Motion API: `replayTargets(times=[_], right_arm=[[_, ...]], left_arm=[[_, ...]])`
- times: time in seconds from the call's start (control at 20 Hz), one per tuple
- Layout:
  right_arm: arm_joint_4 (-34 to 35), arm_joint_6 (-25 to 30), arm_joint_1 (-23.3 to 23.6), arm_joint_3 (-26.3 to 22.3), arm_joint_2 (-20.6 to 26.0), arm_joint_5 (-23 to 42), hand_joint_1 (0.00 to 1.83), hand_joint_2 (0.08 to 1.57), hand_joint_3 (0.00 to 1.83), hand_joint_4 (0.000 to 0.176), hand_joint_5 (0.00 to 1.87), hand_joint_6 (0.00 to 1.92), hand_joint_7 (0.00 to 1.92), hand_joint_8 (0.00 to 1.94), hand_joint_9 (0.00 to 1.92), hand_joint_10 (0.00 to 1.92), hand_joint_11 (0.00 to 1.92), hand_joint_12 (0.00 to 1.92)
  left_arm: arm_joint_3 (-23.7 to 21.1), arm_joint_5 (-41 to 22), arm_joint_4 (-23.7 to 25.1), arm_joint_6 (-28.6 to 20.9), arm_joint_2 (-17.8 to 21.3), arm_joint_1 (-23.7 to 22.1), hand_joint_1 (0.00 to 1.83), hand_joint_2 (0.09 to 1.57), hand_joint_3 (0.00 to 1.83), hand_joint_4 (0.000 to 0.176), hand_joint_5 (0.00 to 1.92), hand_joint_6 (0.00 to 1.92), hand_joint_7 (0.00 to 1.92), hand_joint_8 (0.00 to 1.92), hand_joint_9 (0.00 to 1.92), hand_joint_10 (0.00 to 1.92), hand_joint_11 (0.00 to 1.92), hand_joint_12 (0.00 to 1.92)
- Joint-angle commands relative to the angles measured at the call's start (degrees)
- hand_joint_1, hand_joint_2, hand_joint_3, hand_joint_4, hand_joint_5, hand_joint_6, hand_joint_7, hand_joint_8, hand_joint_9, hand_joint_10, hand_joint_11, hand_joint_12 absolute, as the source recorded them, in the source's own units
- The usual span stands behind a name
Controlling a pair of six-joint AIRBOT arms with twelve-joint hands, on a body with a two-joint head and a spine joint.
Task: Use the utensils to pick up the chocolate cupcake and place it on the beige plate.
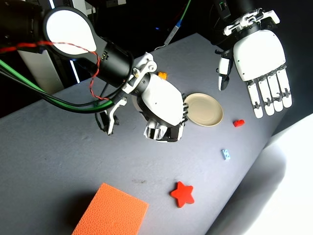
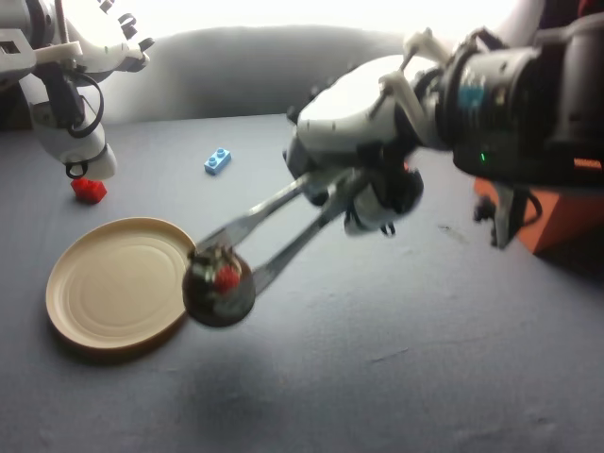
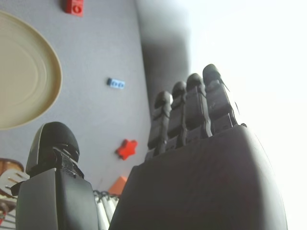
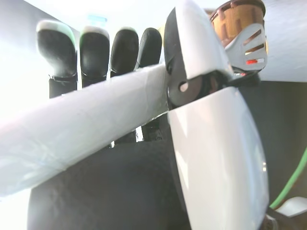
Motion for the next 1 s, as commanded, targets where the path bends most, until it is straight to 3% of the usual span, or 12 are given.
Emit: replayTargets(times=[0.0, 0.45, 0.95], right_arm=[[-1.48, 0.73, 1.07, 0.36, -0.17, 3.97, 1.35, 1.21, 0.00, 0.000, 0.77, 1.09, 0.80, 1.33, 0.78, 1.59, 0.75, 1.68], [-1.38, 3.04, 2.06, 6.18, -6.56, 5.31, 1.34, 1.19, 0.00, 0.000, 0.81, 1.12, 0.81, 1.27, 0.79, 1.53, 0.79, 1.62], [-1.22, 5.70, 1.31, 17.51, -16.20, 7.52, 1.35, 1.19, 0.00, 0.000, 0.85, 1.05, 0.80, 1.30, 0.79, 1.51, 0.78, 1.65]], left_arm=[[0.15, -2.25, 3.66, 0.52, 0.35, -0.84, 0.50, 1.04, 0.00, 0.000, 0.09, 0.00, 0.08, 0.01, 0.09, 0.01, 0.00, 0.13], [0.16, -2.51, 3.64, 0.52, 0.33, -0.85, 0.52, 1.04, 0.00, 0.000, 0.10, 0.00, 0.09, 0.00, 0.10, 0.01, 0.00, 0.18], [0.61, -2.98, 3.59, 0.52, -0.15, -0.95, 0.49, 1.04, 0.00, 0.000, 0.11, 0.00, 0.09, 0.01, 0.09, 0.01, 0.00, 0.20]])
